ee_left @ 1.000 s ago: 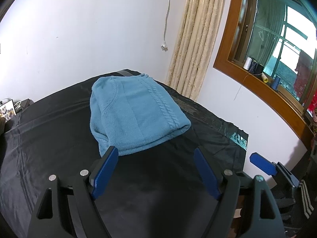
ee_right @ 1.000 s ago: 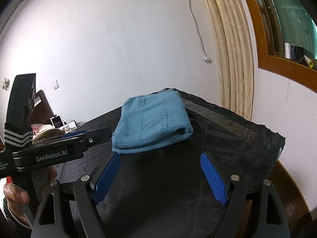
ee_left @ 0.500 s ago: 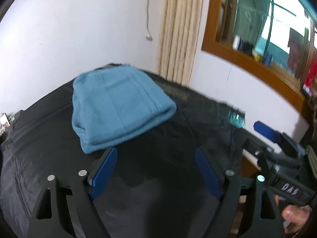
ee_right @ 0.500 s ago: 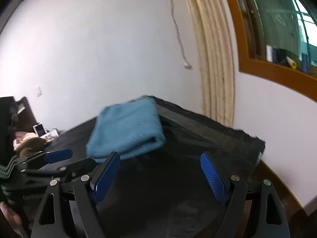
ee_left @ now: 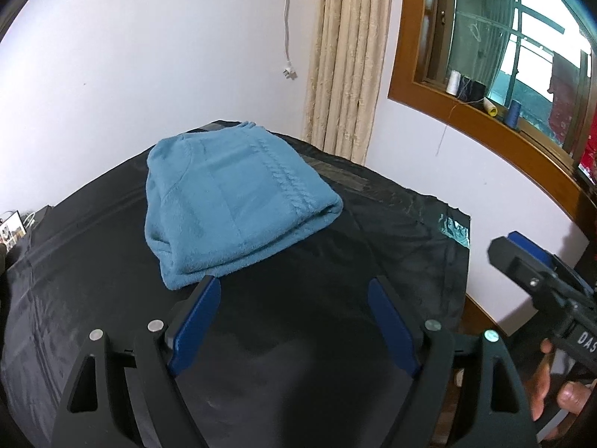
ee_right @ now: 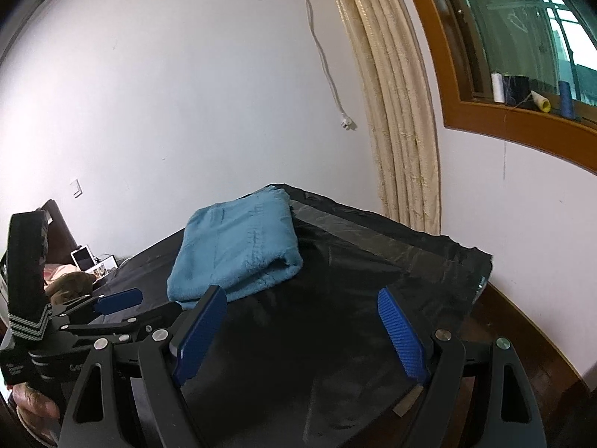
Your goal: Fold clothes
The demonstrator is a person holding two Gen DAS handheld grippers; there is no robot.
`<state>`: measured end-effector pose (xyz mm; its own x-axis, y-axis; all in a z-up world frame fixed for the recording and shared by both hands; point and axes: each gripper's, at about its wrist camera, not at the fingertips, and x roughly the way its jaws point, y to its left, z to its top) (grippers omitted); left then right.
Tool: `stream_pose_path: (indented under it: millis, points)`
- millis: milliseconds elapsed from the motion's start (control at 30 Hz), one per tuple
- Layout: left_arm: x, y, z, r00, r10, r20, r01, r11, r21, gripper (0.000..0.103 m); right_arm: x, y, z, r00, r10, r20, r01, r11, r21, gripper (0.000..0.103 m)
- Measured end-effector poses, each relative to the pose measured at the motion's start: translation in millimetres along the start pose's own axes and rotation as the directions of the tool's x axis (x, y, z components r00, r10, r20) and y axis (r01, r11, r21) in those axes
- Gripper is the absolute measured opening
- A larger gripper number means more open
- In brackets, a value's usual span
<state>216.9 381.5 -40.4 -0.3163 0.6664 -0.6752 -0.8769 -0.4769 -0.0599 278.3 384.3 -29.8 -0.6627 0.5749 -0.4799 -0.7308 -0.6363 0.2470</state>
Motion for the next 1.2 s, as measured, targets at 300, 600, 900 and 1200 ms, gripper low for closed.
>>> stream_pose_path:
  millis: [300,600,900,1200]
  points:
    - [5,-14,-6,1.000,0.002,-0.012,-0.001,0.999,0.042,0.084,-18,-18,-2,1.000,-0.019,0.023,0.018,0.999,0.030,0.085]
    - [-3,-14,-4,1.000,0.005,0.006,-0.005,0.999,0.044,0.084,-18,-16,-5,1.000,-0.020,0.018,0.020,1.000,0.011,0.085]
    - [-9,-2,2,1.000,0.020,0.012,-0.020,1.000,-0.010,0.084,-5,6,-10,0.999,-0.031,-0.029,0.029,0.998,-0.056,0.085]
    - [-7,20,6,0.998,0.055,0.003,-0.055,0.996,-0.071,0.084,15,28,-14,0.998,-0.021,-0.060,0.014,0.993,-0.120,0.086]
